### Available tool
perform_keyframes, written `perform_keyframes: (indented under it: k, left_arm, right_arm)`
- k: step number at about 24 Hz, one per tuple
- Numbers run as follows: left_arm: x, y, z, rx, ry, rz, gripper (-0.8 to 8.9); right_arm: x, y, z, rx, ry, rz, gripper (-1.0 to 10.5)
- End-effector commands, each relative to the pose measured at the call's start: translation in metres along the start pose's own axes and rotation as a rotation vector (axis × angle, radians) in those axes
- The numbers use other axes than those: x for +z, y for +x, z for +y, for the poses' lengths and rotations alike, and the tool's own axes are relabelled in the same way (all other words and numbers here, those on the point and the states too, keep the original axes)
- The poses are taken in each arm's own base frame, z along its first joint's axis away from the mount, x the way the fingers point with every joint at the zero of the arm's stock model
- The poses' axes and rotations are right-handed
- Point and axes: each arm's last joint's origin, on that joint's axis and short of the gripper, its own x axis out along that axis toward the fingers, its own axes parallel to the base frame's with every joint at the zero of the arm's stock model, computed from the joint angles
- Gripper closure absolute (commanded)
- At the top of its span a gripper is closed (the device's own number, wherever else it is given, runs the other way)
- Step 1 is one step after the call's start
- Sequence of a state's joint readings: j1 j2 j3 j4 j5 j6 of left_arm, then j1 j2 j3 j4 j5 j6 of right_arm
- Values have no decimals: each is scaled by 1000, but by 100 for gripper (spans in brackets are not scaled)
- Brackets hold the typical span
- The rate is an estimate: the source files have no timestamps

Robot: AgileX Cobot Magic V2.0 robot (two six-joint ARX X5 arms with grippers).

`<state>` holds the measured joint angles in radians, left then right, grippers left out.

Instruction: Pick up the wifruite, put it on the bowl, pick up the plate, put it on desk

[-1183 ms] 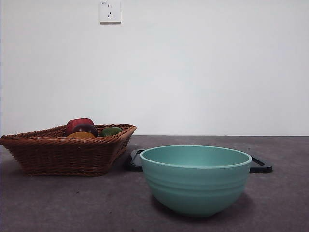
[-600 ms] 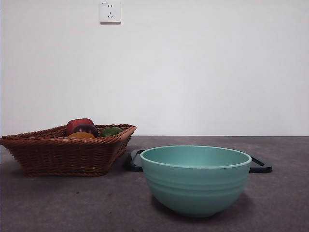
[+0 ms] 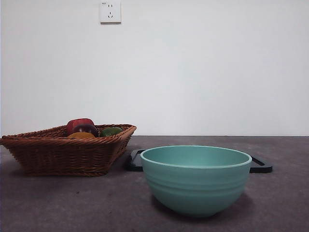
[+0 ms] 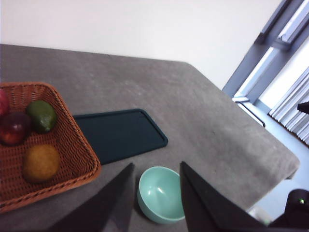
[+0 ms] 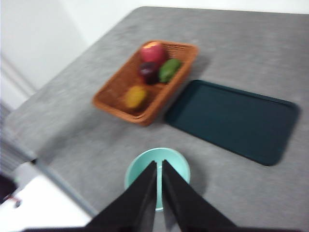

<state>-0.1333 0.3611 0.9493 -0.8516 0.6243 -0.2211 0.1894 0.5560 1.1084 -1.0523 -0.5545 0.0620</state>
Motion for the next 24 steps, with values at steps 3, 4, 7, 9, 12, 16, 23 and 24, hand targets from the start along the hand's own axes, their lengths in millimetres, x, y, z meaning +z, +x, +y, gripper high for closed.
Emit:
perform_keyframes:
  k: [3, 4, 7, 9, 12, 16, 23, 24]
  left_arm:
    - [3, -4, -4, -12, 73, 0, 615]
    - [3, -4, -4, -12, 77, 1, 560]
    - [3, -4, -4, -11, 80, 0, 357]
    - [3, -4, -4, -11, 84, 0, 260]
    - [3, -4, -4, -12, 87, -2, 180]
    - [3, -4, -4, -12, 87, -3, 181]
    - [5, -4, -4, -14, 107, -16, 184]
    - [5, -4, -4, -14, 116, -22, 184]
  right_arm:
    - [3, -3, 3, 17, -38, -5, 937]
    - [3, -3, 3, 16, -38, -5, 937]
    - [3, -3, 2, -1, -40, -6, 936]
    - [3, -3, 2, -2, -47, -9, 882]
    - [3, -3, 1, -27, -48, -14, 610]
    - [3, -3, 1, -51, -48, -15, 400]
    - [4, -3, 1, -52, -48, -16, 384]
    - [4, -3, 1, -51, -48, -16, 378]
